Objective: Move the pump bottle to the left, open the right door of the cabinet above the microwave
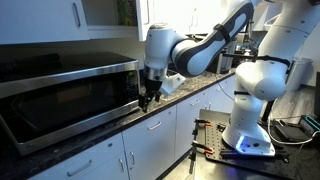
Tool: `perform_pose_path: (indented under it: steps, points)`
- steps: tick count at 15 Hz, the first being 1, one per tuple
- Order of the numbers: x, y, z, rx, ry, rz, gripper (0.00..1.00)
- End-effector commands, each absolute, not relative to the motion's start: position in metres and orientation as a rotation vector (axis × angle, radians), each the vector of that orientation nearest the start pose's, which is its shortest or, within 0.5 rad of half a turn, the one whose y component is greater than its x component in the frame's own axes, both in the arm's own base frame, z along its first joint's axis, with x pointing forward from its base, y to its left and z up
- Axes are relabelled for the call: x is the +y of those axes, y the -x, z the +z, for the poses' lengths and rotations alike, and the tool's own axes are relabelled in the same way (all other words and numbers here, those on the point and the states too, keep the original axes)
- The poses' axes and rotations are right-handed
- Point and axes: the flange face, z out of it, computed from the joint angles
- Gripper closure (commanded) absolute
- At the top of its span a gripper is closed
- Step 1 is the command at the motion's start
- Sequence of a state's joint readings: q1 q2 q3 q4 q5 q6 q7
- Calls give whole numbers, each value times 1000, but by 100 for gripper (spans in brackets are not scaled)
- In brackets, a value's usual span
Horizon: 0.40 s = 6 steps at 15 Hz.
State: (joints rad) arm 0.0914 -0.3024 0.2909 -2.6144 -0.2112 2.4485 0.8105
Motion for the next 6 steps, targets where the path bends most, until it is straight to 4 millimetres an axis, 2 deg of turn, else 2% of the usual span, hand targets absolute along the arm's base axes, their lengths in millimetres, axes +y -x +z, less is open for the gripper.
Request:
perform_pose_path:
  steps: [1, 3, 4, 6]
  points:
    - [177, -425, 349, 555, 3261, -254, 0]
    - [197, -436, 344, 621, 3247, -286, 0]
    - [179, -419, 348, 553, 3242, -294, 0]
    - [191, -429, 342, 587, 3235, -293, 0]
